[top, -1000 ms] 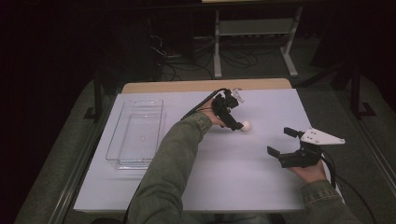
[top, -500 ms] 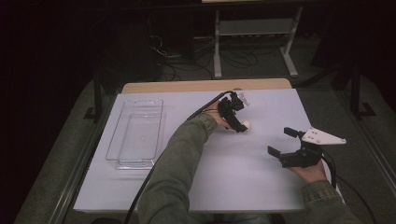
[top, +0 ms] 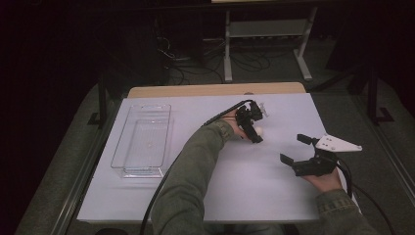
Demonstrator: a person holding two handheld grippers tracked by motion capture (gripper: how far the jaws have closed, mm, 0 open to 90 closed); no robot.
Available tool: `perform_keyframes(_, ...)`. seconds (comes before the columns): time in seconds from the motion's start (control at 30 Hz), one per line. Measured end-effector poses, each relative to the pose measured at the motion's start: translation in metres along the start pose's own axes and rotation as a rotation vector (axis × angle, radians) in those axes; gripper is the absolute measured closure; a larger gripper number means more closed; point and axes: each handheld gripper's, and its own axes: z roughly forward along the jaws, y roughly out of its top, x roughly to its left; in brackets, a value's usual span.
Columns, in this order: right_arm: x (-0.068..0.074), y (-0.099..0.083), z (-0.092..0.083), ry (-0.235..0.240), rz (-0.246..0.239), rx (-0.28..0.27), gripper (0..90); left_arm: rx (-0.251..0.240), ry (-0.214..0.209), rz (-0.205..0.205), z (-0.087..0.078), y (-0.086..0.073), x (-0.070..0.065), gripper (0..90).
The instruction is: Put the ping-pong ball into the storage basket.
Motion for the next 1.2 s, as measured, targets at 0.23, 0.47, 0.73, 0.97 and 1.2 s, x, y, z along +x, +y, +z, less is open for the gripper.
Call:
perform_keyframes(0.23,0.0,0.0,0.0,0.01,0.002,-0.001,0.0,-0.001,0.004,-0.009,0.0007,-0.0008,0.0045,14.2)
perform_keyframes(0.47,0.0,0.0,0.0,0.007,0.001,-0.002,0.0,-0.013,-0.006,0.023,0.0004,-0.0002,0.0035,33.8)
perform_keyframes(0.73,0.0003,0.0,0.0001,0.008,-0.003,0.003,0.0,-0.013,-0.022,0.017,0.0012,-0.0006,0.0036,46.3)
perform_keyframes(0.97,0.0001,0.0001,-0.0006,0.008,-0.001,0.002,0.0,-0.008,-0.014,0.038,0.0009,0.0005,0.0016,50.5)
perform_keyframes(1.2,0.0001,0.0003,-0.0009,0.006,-0.002,0.002,0.0,-0.029,-0.011,0.025,-0.0036,0.0011,0.0032,50.6)
